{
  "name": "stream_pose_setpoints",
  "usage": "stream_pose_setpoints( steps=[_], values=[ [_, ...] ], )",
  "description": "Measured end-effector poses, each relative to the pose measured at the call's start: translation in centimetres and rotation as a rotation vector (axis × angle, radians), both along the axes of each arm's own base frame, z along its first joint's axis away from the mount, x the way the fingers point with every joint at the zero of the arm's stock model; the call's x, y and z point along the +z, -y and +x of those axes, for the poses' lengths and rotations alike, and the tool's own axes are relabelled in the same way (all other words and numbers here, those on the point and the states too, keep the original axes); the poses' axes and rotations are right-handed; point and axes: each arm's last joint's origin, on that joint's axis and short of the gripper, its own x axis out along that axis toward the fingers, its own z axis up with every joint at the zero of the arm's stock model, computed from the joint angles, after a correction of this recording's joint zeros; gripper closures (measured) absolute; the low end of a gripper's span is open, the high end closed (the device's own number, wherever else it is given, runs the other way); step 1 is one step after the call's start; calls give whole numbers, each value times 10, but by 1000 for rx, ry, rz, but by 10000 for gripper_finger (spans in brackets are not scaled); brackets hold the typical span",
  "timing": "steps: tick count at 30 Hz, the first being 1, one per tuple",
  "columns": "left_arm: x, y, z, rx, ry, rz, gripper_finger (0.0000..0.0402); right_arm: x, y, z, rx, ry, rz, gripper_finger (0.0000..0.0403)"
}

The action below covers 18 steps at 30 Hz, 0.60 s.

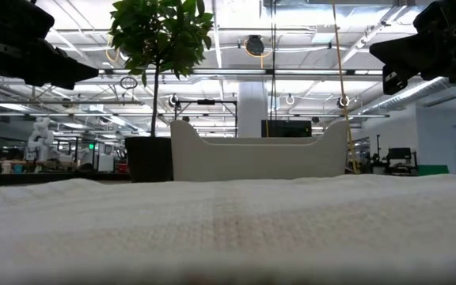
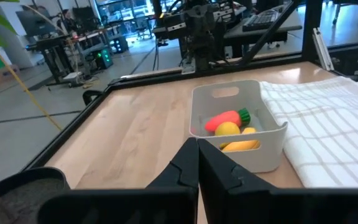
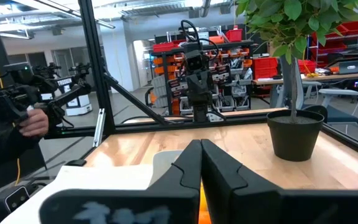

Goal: Pick and placing Produce into tupperware
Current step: Return to Home Position

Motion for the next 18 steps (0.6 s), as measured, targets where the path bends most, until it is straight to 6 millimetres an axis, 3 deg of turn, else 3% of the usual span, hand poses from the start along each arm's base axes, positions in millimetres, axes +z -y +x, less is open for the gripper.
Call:
stream_pose_setpoints(
  steps=[8, 18],
  values=[
    [0, 0, 0, 4, 0, -3, 401, -7, 0, 1, 0, -68, -2, 403],
    [0, 0, 0, 6, 0, -9, 401, -1, 0, 0, 0, -14, 0, 403]
  ],
)
